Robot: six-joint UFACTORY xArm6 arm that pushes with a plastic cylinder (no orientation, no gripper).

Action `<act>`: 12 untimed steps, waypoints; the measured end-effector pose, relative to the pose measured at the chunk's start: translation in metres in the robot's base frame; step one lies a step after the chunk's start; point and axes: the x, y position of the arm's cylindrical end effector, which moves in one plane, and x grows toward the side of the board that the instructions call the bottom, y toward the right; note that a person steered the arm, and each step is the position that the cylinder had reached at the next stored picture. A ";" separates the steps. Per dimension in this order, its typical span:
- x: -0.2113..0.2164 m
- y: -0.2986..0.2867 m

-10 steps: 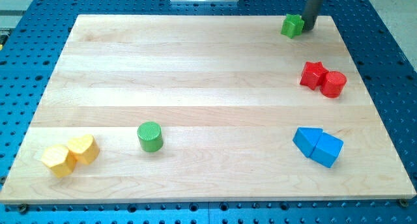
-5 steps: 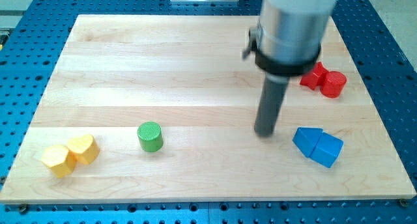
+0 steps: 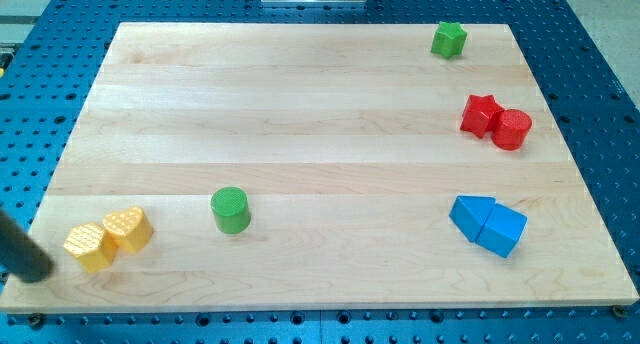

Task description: Move the yellow blocks to the bottom left of the green star

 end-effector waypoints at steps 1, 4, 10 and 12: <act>-0.020 0.047; 0.008 0.071; -0.260 0.217; -0.277 0.281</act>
